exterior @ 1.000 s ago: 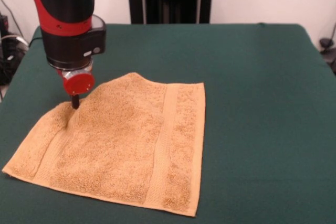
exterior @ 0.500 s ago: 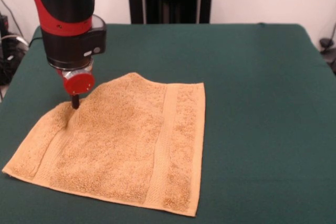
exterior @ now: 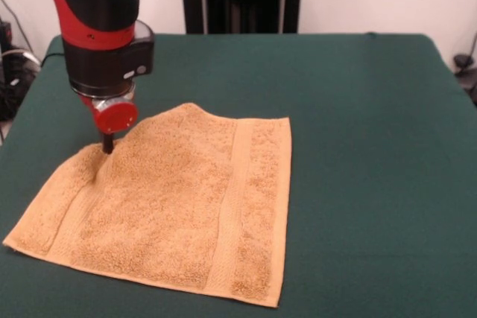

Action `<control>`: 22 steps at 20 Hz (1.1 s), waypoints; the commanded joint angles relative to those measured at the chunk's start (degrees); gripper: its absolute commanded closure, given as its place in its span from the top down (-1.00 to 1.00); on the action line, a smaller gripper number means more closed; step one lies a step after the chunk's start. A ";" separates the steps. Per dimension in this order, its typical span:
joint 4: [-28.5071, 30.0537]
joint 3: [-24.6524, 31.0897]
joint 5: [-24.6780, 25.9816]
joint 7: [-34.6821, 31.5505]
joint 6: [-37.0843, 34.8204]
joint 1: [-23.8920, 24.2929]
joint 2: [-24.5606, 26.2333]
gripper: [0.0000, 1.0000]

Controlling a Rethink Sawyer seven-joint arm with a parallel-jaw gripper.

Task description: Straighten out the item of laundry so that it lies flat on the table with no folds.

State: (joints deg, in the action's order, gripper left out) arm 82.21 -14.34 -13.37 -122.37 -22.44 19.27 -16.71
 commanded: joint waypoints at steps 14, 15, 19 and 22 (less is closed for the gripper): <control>-5.04 11.18 16.94 10.65 -2.23 1.71 -2.37 -1.00; -5.22 11.69 17.84 10.24 -2.37 1.99 -2.47 -1.00; -5.60 14.55 21.30 11.10 -1.46 3.80 -2.72 -1.00; -6.17 17.19 24.28 13.09 -2.46 5.41 -2.87 -1.00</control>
State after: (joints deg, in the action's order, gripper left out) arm 77.95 -7.29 7.20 -122.32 -23.12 24.59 -20.10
